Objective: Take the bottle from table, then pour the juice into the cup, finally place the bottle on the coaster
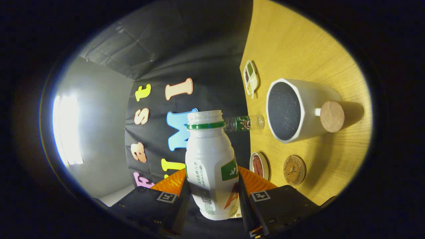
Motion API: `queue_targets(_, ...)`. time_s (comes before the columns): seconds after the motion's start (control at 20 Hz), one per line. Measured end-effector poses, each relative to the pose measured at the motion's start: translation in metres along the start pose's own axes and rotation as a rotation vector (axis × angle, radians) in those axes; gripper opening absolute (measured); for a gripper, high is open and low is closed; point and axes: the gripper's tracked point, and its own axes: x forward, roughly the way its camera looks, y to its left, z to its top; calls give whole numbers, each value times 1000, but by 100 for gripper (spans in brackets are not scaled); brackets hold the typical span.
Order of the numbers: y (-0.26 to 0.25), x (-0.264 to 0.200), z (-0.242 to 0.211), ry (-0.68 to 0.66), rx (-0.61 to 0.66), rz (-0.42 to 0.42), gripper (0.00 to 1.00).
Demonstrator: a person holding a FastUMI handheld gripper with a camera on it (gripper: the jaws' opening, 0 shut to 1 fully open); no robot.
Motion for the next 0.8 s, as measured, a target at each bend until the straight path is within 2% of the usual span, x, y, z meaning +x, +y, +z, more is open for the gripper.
queue_targets(0.1, 0, 2, -4, 2, -102, 6, 66)
queue_targets(0.35, -12, 22, -28, 50, -543, -42, 66)
queue_targets(0.6, -30, 39, -43, 84, -906, -58, 66)
queue_targets(0.8, -45, 62, -43, 79, -1179, -108, 66)
